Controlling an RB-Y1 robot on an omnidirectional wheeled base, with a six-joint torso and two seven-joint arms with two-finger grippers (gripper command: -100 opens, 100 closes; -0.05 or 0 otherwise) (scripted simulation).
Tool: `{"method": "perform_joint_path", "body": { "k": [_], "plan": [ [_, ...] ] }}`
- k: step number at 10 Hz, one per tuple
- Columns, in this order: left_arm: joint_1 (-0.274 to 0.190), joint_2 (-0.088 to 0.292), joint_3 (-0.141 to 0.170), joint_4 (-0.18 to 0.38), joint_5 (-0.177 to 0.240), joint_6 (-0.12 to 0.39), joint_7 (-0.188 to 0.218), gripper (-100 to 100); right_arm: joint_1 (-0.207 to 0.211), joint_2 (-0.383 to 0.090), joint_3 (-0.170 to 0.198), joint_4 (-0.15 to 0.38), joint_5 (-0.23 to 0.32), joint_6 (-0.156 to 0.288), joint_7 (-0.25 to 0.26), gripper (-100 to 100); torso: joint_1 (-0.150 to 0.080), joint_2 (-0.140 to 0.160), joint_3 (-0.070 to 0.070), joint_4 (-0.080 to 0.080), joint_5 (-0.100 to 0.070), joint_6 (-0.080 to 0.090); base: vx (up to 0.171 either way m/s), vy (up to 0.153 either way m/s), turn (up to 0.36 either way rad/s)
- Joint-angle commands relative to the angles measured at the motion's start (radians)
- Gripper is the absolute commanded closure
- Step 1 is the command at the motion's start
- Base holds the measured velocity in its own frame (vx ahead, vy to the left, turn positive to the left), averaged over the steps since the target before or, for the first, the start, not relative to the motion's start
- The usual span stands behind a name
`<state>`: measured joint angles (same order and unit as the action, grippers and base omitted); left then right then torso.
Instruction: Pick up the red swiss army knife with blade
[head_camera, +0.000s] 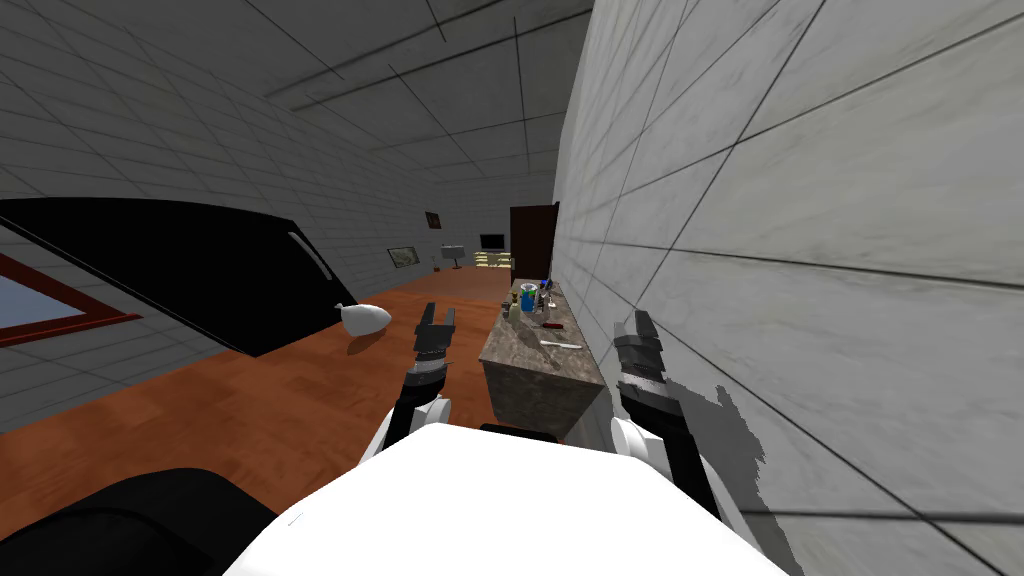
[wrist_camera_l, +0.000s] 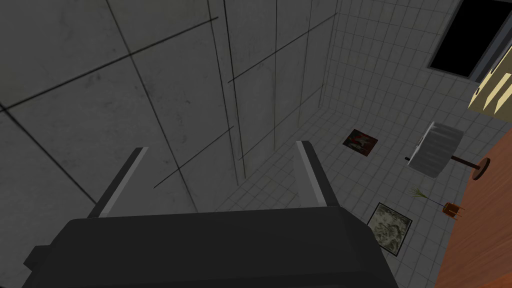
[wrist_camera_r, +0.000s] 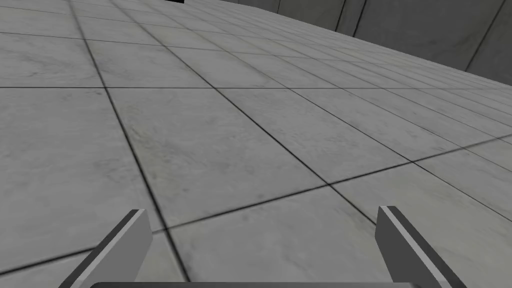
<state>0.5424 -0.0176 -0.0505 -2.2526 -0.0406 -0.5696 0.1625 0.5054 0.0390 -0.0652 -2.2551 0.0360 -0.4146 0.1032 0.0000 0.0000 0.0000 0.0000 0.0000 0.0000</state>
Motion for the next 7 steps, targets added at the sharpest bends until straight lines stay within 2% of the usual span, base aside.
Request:
{"method": "perform_joint_path", "body": {
  "k": [1, 3, 7],
  "plan": [
    [0.000, 0.000, 0.000, 0.000, 0.000, 0.000, 0.000, 0, -0.006, -0.044, -0.002, 0.006, 0.015, -0.003, 0.006, -100, 0.000, 0.000, 0.000, 0.000, 0.000, 0.000, -0.025, 0.035, -0.007],
    [0.000, 0.000, 0.000, 0.000, 0.000, 0.000, 0.000, 0, -0.023, -0.105, -0.011, 0.021, 0.050, -0.010, 0.019, -100, 0.004, 0.004, 0.002, 0.001, 0.001, 0.000, -0.075, 0.093, -0.023],
    [0.000, 0.000, 0.000, 0.000, 0.000, 0.000, 0.000, 0, -0.092, -0.227, -0.050, 0.083, 0.165, -0.042, 0.067, -100, 0.009, 0.007, 0.004, 0.002, 0.002, 0.000, -0.110, 0.150, -0.055]
  ]
}}
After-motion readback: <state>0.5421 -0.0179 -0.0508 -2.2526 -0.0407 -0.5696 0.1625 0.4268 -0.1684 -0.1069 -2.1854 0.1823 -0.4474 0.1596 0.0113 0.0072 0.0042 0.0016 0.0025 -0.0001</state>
